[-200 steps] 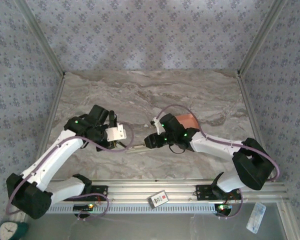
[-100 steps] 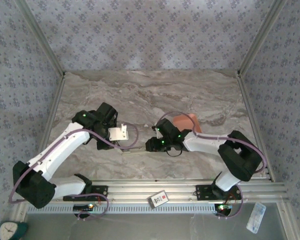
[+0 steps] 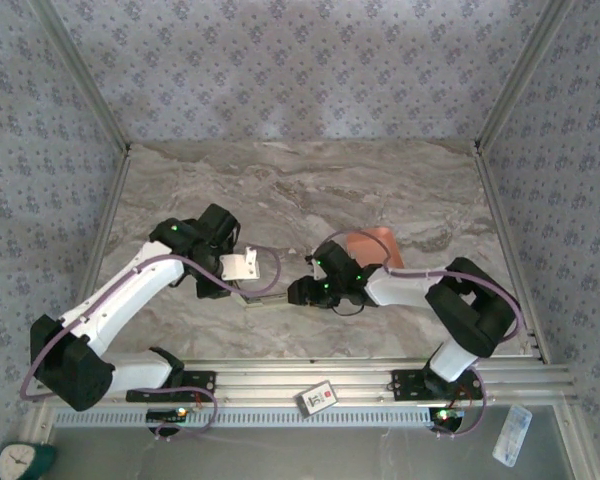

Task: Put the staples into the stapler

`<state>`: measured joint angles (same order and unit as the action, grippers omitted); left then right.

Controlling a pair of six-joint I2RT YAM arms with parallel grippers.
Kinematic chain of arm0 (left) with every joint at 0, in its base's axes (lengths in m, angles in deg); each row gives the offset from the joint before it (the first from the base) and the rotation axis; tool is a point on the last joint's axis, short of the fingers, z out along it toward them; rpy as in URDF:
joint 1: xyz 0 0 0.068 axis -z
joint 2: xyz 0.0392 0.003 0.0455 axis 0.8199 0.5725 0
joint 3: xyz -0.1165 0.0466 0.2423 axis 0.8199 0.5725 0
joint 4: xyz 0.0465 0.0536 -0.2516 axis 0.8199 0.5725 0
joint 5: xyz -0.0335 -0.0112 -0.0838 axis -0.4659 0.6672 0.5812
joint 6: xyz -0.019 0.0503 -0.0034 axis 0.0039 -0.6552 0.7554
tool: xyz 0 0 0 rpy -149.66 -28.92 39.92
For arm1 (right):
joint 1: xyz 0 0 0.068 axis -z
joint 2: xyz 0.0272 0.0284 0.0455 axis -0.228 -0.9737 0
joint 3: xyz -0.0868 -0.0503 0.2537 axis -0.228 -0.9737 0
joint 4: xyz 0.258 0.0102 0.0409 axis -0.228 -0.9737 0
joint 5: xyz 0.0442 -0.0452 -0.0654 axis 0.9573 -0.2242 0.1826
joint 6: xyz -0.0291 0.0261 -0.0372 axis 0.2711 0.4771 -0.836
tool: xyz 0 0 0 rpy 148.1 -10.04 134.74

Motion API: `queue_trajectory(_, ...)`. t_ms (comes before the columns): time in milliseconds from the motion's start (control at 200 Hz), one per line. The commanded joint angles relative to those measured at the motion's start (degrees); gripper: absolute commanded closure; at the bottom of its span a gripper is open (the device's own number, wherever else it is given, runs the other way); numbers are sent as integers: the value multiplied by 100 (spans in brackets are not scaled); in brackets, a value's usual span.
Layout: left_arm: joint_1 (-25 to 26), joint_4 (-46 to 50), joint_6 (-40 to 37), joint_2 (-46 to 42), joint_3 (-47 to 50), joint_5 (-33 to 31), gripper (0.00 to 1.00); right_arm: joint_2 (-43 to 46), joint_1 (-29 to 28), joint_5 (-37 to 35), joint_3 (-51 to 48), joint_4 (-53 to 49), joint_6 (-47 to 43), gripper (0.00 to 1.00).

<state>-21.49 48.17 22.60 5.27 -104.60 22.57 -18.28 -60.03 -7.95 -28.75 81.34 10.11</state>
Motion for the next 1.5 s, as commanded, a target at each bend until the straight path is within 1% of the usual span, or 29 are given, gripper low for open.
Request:
queue_trajectory(0,69,98,-17,50,-126,-64,98,75,149,-34,-141,71,124,53)
queue_trajectory(120,79,77,-18,57,-127,-56,98,-54,161,85,-91,220,181,58)
queue_trajectory(395,87,98,0,101,-171,47,97,-293,124,168,-41,286,180,63)
queue_trajectory(525,95,-100,119,97,-216,286,96,-463,135,185,-8,316,125,68)
queue_trajectory(700,229,-567,598,166,-274,671,95,-776,100,281,-8,460,85,72)
queue_trajectory(1019,607,-1250,1154,697,-546,1111,96,-776,71,306,-80,686,88,75)
queue_trajectory(1139,698,-1528,1358,977,-628,1289,100,-745,67,323,-79,792,99,75)
queue_trajectory(1234,768,-1710,1482,1219,-674,1465,100,-727,54,339,-110,886,114,75)
queue_trajectory(1494,1052,-2043,1618,1855,-701,1483,100,-718,47,353,-317,1317,236,75)
